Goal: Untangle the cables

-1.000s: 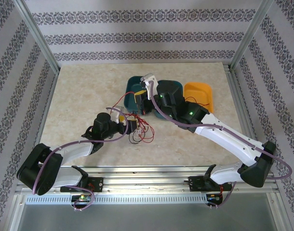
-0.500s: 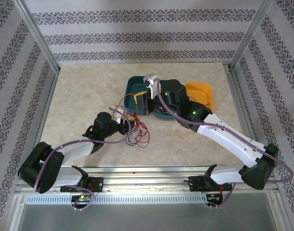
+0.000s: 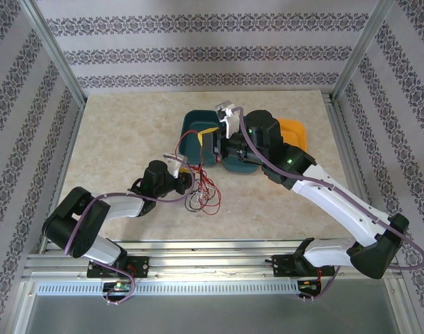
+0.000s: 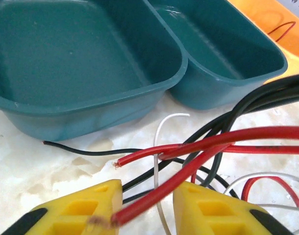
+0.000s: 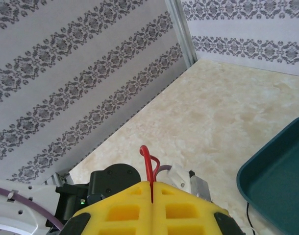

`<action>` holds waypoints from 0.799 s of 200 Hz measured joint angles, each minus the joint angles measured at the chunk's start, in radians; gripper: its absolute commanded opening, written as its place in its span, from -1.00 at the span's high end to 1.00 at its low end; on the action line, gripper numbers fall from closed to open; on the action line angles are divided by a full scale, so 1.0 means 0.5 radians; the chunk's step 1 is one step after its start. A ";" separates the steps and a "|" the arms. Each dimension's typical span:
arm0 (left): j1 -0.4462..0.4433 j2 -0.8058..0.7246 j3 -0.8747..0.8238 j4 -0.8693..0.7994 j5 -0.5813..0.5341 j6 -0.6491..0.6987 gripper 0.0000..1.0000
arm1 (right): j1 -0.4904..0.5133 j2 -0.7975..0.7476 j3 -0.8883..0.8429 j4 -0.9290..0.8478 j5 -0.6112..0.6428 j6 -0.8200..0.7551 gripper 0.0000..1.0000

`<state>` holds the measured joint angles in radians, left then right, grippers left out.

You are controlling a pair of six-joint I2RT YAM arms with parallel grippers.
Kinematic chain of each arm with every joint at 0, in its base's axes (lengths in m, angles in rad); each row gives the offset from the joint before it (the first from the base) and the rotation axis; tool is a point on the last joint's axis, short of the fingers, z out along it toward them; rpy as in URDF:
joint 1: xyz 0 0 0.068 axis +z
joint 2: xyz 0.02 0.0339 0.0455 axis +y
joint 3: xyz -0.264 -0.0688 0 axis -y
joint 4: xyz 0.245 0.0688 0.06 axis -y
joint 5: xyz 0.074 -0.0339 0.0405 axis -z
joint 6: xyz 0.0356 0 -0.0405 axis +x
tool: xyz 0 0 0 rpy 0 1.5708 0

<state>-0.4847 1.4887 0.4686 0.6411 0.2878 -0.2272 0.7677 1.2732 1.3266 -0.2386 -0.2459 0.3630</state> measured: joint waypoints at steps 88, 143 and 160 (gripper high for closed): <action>-0.250 -0.573 -0.302 0.228 0.058 0.017 -0.86 | 0.002 0.007 0.007 -0.133 0.411 0.065 1.00; -0.417 -0.143 -0.175 0.720 -0.198 0.188 -0.83 | 0.071 0.046 0.031 -0.165 0.439 0.072 1.00; -0.420 0.072 -0.087 0.864 -0.220 0.193 -0.65 | 0.102 0.046 0.063 -0.169 0.440 0.072 1.00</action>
<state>-0.6949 1.5249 0.4252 1.0729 0.1780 -0.1307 0.8188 1.2961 1.3579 -0.3229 -0.0257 0.3988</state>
